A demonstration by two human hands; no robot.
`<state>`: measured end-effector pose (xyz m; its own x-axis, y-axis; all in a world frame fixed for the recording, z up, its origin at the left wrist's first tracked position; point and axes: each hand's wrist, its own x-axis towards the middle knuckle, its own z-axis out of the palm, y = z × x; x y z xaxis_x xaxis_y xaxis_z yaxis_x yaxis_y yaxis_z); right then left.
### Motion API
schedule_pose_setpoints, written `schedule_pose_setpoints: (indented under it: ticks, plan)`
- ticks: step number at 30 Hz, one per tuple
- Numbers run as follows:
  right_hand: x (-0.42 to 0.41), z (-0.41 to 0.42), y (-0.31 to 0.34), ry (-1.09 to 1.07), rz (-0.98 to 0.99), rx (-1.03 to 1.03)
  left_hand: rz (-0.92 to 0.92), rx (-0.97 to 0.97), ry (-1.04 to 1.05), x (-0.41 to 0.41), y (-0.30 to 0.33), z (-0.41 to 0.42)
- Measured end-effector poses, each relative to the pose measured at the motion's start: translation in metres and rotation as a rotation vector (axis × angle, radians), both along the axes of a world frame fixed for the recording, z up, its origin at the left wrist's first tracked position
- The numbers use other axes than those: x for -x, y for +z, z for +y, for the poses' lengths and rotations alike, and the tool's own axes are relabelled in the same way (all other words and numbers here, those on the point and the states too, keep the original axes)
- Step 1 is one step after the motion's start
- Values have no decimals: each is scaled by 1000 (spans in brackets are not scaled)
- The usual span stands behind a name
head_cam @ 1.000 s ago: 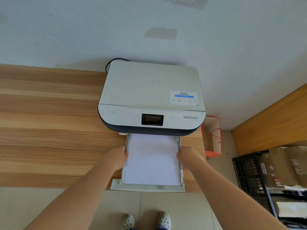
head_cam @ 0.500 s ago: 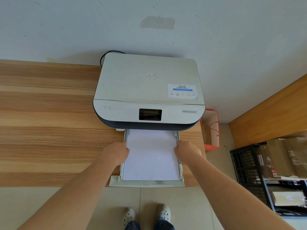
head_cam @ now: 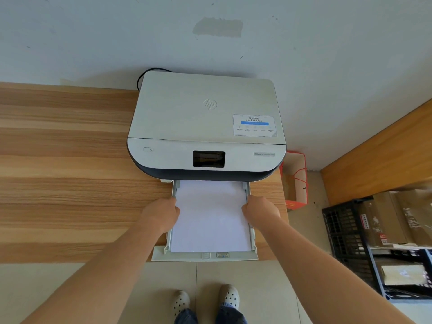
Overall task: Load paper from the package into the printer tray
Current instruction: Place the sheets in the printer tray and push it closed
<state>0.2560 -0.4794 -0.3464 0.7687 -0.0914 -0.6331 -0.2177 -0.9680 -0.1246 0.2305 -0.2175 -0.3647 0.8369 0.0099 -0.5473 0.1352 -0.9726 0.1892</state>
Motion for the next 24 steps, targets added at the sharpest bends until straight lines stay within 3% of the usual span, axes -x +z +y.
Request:
schedule_pose_setpoints:
  ticks: [24]
  plan:
    - [1, -2, -6, 56, -8, 10, 32, -3, -21, -1, 4, -1]
